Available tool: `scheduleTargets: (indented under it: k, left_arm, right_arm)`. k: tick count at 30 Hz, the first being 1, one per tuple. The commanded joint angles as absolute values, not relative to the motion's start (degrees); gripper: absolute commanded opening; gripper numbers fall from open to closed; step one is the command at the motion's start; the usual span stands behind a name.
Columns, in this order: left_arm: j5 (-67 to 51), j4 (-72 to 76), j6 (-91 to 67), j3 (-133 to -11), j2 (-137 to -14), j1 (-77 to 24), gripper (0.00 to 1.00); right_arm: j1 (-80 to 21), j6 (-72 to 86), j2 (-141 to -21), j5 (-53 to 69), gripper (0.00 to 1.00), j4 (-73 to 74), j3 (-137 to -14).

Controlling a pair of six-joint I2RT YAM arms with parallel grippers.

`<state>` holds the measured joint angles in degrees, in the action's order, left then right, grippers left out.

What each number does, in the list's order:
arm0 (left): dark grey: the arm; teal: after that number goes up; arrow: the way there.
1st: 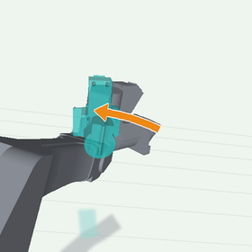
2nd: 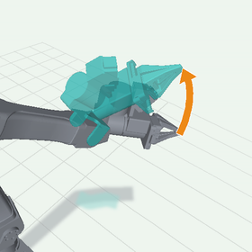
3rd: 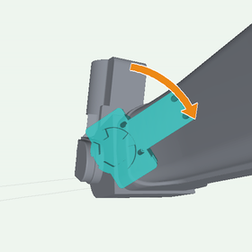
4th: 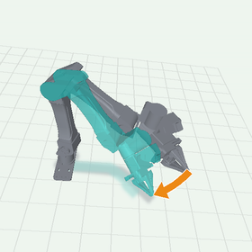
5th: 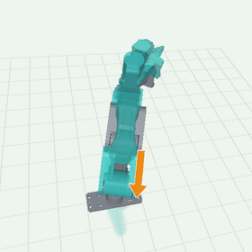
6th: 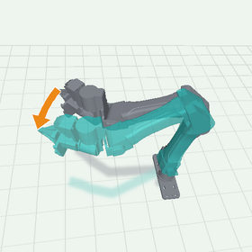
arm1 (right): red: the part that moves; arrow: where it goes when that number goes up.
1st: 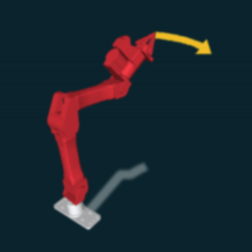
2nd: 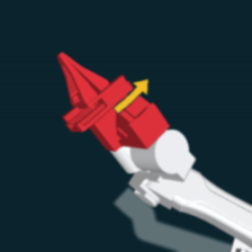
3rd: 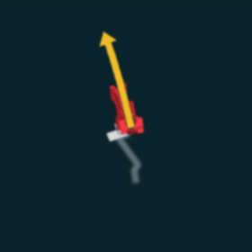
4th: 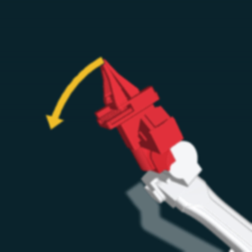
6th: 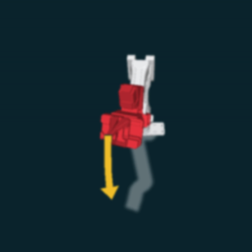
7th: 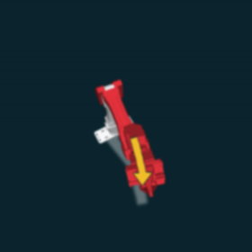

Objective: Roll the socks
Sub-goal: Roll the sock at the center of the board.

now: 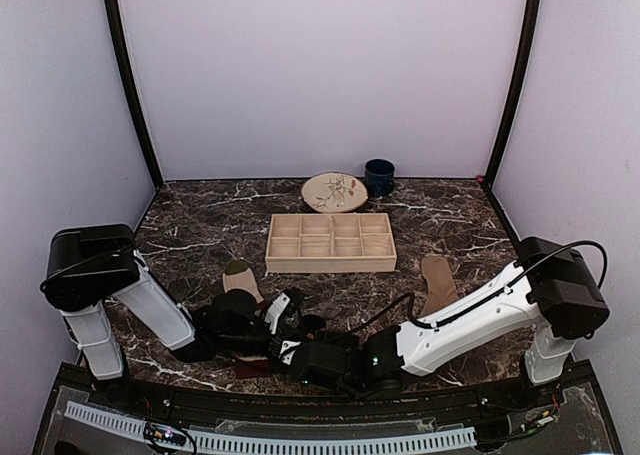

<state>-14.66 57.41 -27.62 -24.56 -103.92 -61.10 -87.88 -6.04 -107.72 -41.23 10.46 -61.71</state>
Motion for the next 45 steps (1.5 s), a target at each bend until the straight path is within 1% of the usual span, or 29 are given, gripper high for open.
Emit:
scheduleTargets:
  k: [1,11,23,28,34,39,42,45]
  left_arm:
    - [-17.5,54.0,-26.4,-24.1,-104.9,-60.0,0.00]
    - [-19.9,54.6,-27.3,-19.8,-101.9,-57.0,0.00]
    - [-26.0,49.5,-26.4,-22.7,-100.7,-55.2,0.00]
    - [-28.7,47.7,-26.1,-24.8,-102.1,-55.1,0.00]
    - [-31.2,50.5,-27.8,-24.8,-103.1,-55.1,0.00]
    - [-32.6,50.3,-27.5,-25.5,-104.0,-55.1,0.00]
    - [-33.0,49.9,-27.3,-25.8,-103.9,-54.9,0.00]
    - [-33.6,51.0,-27.3,-25.3,-103.6,-54.9,0.00]
  right_arm:
    - [-87.7,-7.7,-109.9,-42.5,0.47,7.3,-61.8]
    - [-87.6,-8.7,-110.2,-42.6,0.47,5.5,-60.4]
    - [-87.3,-9.5,-114.3,-43.2,0.47,5.4,-61.2]
    - [-86.7,-9.7,-115.5,-43.0,0.47,5.3,-61.5]
    - [-86.4,-10.2,-115.6,-42.5,0.46,4.6,-60.6]
    - [-85.9,-11.1,-116.5,-41.2,0.43,4.3,-60.3]
    - [-85.5,-11.4,-116.7,-40.0,0.37,4.3,-60.1]
    - [-85.2,-11.7,-117.1,-39.1,0.35,3.9,-60.4]
